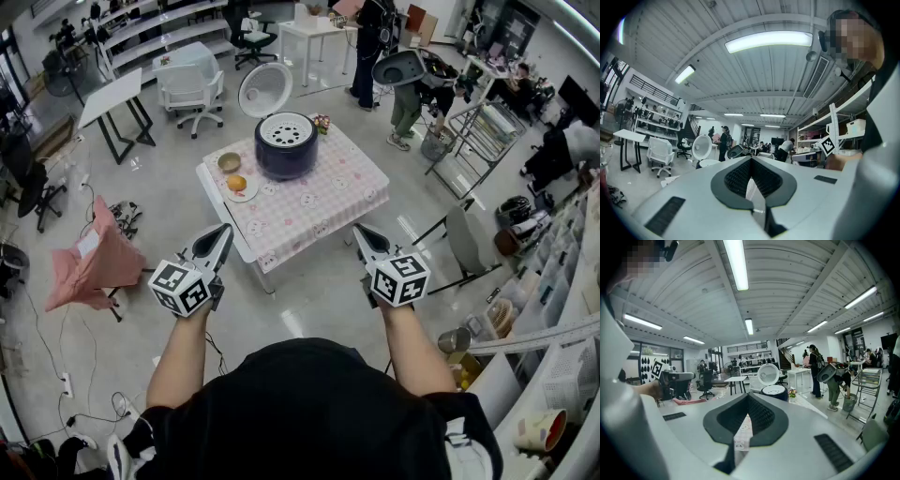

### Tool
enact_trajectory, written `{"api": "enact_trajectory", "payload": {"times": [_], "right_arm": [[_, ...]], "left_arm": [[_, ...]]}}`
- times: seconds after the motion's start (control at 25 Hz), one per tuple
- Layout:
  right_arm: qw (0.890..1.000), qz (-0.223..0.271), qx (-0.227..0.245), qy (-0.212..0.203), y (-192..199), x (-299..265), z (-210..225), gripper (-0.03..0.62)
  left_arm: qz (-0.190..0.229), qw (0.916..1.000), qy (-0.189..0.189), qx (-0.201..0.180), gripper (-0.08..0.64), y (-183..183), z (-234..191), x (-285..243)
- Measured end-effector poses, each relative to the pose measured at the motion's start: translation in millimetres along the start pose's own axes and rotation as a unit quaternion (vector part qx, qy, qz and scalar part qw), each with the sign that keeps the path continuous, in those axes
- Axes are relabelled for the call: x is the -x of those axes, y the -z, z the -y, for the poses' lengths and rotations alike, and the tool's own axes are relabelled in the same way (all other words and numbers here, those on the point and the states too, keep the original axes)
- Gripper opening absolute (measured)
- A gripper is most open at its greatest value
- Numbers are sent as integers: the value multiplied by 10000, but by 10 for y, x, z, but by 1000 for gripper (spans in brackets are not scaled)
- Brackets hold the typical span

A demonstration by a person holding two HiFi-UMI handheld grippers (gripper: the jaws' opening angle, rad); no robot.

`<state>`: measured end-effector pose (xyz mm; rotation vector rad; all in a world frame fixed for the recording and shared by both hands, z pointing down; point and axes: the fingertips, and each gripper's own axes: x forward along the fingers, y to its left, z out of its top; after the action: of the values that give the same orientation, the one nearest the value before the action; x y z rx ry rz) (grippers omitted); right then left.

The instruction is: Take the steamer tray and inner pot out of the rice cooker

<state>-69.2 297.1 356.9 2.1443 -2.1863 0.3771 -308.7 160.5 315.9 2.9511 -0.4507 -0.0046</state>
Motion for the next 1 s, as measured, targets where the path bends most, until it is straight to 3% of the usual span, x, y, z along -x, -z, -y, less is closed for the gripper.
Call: {"api": "enact_trajectory", "payload": {"times": [0.44, 0.76, 0.92, 1.0], "right_arm": [[9994, 179, -269, 80, -38, 67, -102, 8], [9999, 47, -117, 112, 16, 20, -145, 17], [9999, 34, -56, 110, -27, -8, -144, 69], [10000, 23, -15, 60, -51, -16, -149, 128]], "left_arm": [[-91, 10000, 28, 4, 20, 31, 18, 118], [-139, 9999, 11, 61, 23, 86, -40, 130], [-89, 9999, 119, 78, 45, 46, -23, 85], [-108, 9998, 152, 100, 116, 44, -11, 56]]}}
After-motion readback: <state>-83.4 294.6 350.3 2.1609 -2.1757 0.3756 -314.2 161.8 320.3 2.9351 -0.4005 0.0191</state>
